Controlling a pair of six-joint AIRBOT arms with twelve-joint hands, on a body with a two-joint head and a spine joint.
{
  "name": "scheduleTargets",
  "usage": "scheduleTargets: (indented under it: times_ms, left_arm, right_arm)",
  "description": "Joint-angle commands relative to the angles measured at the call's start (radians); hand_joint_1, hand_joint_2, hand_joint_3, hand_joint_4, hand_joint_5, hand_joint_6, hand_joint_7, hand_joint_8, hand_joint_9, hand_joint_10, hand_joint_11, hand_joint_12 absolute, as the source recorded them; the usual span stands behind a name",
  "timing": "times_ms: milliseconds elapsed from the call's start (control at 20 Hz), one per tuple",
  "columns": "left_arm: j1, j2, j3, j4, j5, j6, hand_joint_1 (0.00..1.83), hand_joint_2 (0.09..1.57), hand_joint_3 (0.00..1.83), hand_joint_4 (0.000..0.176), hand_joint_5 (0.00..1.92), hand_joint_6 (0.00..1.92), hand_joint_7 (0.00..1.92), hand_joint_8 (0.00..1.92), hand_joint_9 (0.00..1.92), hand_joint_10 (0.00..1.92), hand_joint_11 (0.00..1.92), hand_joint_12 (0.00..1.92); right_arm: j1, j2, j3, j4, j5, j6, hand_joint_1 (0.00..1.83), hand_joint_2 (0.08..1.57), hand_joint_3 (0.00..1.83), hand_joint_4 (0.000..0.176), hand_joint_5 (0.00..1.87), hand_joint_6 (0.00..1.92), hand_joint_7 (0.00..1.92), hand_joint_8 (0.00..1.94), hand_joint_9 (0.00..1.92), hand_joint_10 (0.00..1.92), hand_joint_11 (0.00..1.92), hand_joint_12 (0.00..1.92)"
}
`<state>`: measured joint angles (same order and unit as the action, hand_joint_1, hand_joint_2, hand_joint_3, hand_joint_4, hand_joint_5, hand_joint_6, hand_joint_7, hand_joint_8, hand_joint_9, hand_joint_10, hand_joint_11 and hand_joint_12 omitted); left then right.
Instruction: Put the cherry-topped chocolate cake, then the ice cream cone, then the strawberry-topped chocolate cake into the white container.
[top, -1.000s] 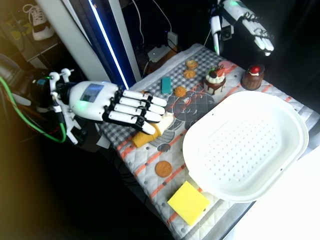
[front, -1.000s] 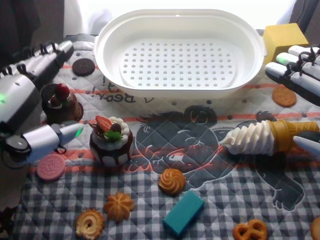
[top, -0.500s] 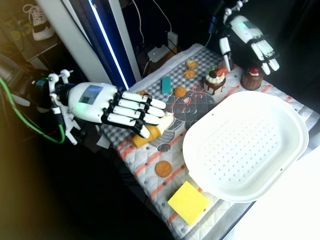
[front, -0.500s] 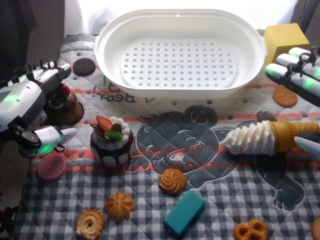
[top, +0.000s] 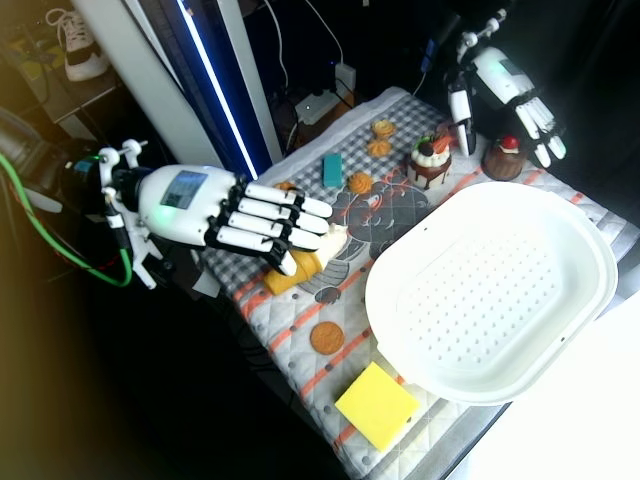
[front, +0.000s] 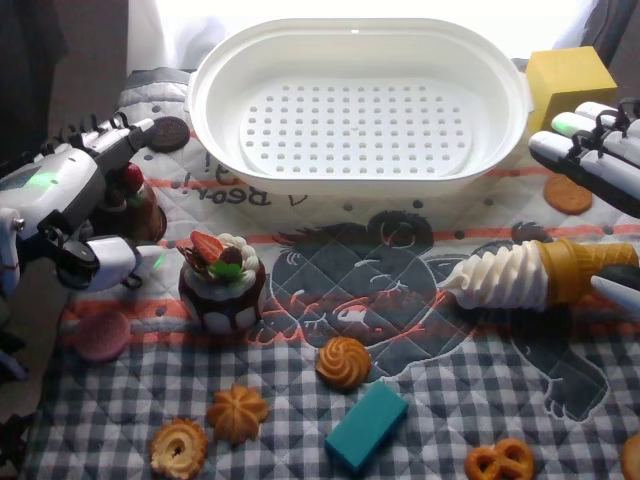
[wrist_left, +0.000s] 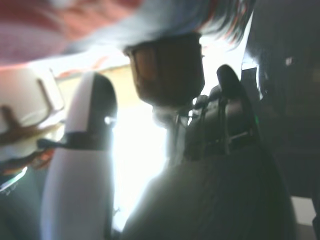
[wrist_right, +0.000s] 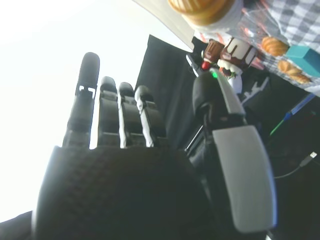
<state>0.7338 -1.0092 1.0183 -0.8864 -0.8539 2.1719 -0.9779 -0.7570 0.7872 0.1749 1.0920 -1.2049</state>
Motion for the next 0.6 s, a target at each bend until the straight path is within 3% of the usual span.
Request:
scheduleTargets:
  times_ms: [0,50,100,150,200,250,300,450,550]
  left_arm:
    - [-0.008,-0.001,0.008,0.018,-0.066,0.000,1.28,1.08,0.00,0.000,0.45,0.06,0.38,0.07,0.52,0.26,0.25,1.32]
    - [-0.007,-0.002,0.009,0.017,-0.063,0.000,1.30,1.10,0.00,0.000,0.65,0.09,0.63,0.18,0.67,0.66,0.44,1.47]
    - [-0.006,-0.001,0.007,0.017,-0.063,0.000,1.33,1.15,0.00,0.000,0.78,0.12,0.80,1.01,0.71,0.88,0.55,1.53]
    - [-0.006,-0.001,0.005,0.021,-0.063,0.000,1.34,1.19,0.00,0.000,0.78,0.91,0.78,1.24,0.82,1.33,0.63,1.68]
    - [-0.005,0.000,0.001,0.023,-0.068,0.000,1.33,1.21,0.00,0.000,0.80,1.14,0.76,1.34,0.72,1.50,0.49,1.75]
    - [-0.005,0.003,-0.004,0.027,-0.076,0.000,1.21,1.22,0.00,0.000,0.83,1.22,0.70,1.42,0.50,1.41,0.32,1.83]
    - [-0.005,0.008,-0.012,0.034,-0.090,0.000,1.30,1.23,0.00,0.000,0.80,1.26,0.71,1.42,0.61,1.55,0.36,1.84]
    - [-0.014,0.035,-0.046,0.080,-0.146,0.000,1.35,1.20,0.00,0.000,0.79,1.24,0.78,1.33,0.73,1.46,0.51,1.65]
    - [-0.037,0.058,-0.076,0.126,-0.192,0.000,1.35,1.20,0.00,0.000,0.75,1.32,0.79,1.30,0.75,1.43,0.58,1.57]
  right_arm:
    - [0.005,0.000,0.001,-0.003,0.121,0.004,0.63,1.32,0.00,0.000,0.00,0.00,0.01,0.00,0.06,0.05,0.00,1.21]
    - [0.004,0.000,0.001,-0.003,0.121,0.005,0.63,1.31,0.00,0.000,0.00,0.00,0.02,0.00,0.06,0.05,0.00,1.22]
    - [0.004,0.000,0.001,-0.003,0.122,0.006,0.61,1.31,0.00,0.000,0.00,0.00,0.01,0.00,0.05,0.05,0.00,1.19]
    - [0.003,0.000,0.001,-0.002,0.123,0.008,0.61,1.31,0.00,0.000,0.00,0.00,0.01,0.00,0.04,0.05,0.00,1.18]
    - [0.002,0.000,0.001,-0.001,0.124,0.008,0.61,1.31,0.00,0.000,0.00,0.00,0.02,0.00,0.04,0.05,0.00,1.18]
    - [0.001,0.000,0.001,-0.001,0.126,0.008,0.61,1.31,0.00,0.000,0.00,0.00,0.01,0.00,0.04,0.05,0.00,1.18]
    - [0.001,0.000,0.000,0.000,0.126,0.008,0.60,1.31,0.00,0.000,0.00,0.00,0.02,0.00,0.04,0.05,0.00,1.18]
    - [0.000,-0.001,0.000,0.000,0.127,0.009,0.60,1.32,0.00,0.000,0.02,0.01,0.03,0.01,0.05,0.07,0.00,1.21]
    - [0.000,-0.001,0.000,0.002,0.129,0.009,0.55,1.33,0.00,0.000,0.01,0.00,0.02,0.00,0.03,0.07,0.00,1.12]
